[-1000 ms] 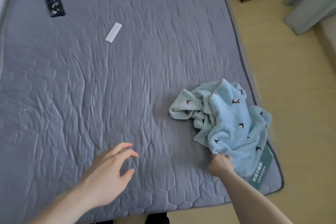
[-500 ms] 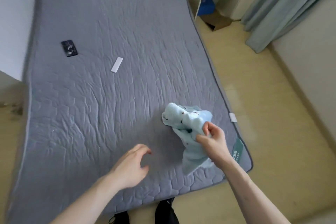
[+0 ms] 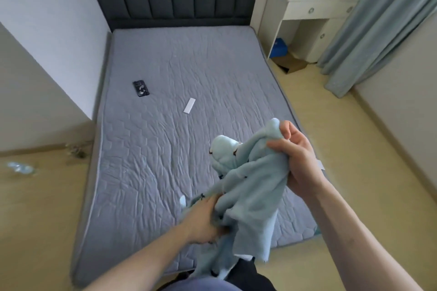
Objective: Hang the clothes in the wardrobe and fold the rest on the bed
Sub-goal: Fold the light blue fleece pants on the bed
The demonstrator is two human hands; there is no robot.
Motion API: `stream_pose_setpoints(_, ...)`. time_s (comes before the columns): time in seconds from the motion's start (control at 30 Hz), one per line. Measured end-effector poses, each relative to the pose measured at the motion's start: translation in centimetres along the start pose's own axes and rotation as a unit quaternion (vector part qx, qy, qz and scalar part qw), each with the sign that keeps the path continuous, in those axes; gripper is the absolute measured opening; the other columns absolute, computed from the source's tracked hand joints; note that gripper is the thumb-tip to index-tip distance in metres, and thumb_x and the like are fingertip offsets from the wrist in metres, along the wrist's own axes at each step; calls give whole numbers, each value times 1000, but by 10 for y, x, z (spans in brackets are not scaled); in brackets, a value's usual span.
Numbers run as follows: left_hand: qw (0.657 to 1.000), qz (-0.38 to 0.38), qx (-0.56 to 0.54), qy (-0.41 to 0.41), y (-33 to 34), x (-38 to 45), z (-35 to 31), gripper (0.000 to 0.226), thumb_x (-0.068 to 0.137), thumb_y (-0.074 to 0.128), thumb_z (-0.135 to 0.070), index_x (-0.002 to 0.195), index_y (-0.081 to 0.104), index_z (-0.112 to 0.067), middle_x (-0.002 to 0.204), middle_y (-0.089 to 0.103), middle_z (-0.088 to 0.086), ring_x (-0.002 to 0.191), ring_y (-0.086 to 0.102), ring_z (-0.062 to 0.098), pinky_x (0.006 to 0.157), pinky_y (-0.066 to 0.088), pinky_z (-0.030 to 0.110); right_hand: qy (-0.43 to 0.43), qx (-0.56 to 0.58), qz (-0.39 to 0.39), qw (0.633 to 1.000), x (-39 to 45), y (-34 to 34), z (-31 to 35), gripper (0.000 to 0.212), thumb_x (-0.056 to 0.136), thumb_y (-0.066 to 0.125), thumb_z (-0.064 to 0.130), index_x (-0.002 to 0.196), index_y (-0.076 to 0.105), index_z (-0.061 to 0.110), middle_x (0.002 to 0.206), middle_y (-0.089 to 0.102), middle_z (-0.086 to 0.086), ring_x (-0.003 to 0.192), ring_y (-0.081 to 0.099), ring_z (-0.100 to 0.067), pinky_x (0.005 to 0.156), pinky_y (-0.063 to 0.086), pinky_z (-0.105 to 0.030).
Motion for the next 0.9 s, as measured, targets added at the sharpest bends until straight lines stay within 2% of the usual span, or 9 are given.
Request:
stream_pose_setpoints(0.1,989,-126,-56,-57,-20,-18,16,6,84,64,-39,86,61,-34,92,73,-8,88,68,14,80,55,42,-15,-42,-42,998,1,18,7,35,85,68,2,74,44,24,75,59,-2,68,62,-18,56,55,-32)
stream_pose_setpoints(0.2,975,-194,-78,-72,-66,-38,33,20,90,63,-21,77,57,-34,72,64,-12,69,59,0,67,50,35,-34,-103,-176,978,6,13,15,37,86,71,5,71,45,27,72,57,3,73,57,-18,58,53,-32)
stream_pose_setpoints(0.27,968,-221,-106,-47,-104,-54,37,17,89,66,-30,75,58,-36,67,60,-12,61,54,1,56,39,20,-39,-145,-250,957,10,5,17,34,82,73,11,70,46,27,72,52,6,77,51,-19,61,47,-34)
stream_pose_setpoints(0.4,954,-239,-181,34,-171,-88,8,42,77,77,-53,75,58,-15,62,52,-7,60,45,6,56,35,24,-53,-258,-282,923,16,-4,15,24,75,73,22,74,50,25,66,51,15,71,50,-17,59,45,-34)
stream_pose_setpoints(0.53,952,-178,-219,118,-203,-121,-33,46,75,85,-51,69,56,-17,62,51,-7,59,45,9,54,37,21,16,-437,-163,884,23,1,2,19,74,70,11,80,58,24,73,57,0,67,51,-20,59,43,-34)
stream_pose_setpoints(0.6,968,-94,-208,107,-203,-134,-35,51,81,80,-59,66,52,-19,62,46,-4,58,41,12,53,33,23,37,-410,-88,907,18,10,-6,22,72,71,7,81,60,24,73,56,-2,67,51,-21,59,43,-37)
stream_pose_setpoints(0.7,994,13,-110,-25,-183,-143,-2,64,92,57,-71,63,44,-16,62,37,3,58,36,16,60,31,32,19,-308,14,951,3,30,-7,26,75,71,0,89,59,20,77,56,-2,73,53,-24,62,45,-41)
stream_pose_setpoints(0.8,976,110,57,-177,-147,-153,59,46,92,48,-54,61,39,-22,62,38,-3,63,37,17,67,32,35,20,-268,105,958,-13,64,-13,26,72,67,1,89,58,19,80,56,-4,72,52,-25,61,44,-42)
stream_pose_setpoints(0.9,951,176,85,-240,-121,-158,100,23,83,53,-43,70,63,-28,64,59,-14,66,58,9,65,48,24,27,-259,180,949,-28,101,-29,29,68,59,-5,83,56,20,80,52,-5,73,47,-23,62,36,-41)
Point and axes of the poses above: each hand's wrist, its own x-axis towards the middle knuckle, its own y-axis out of the palm, z = x × y, the point moved 2 cm from there along x, towards the middle knuckle
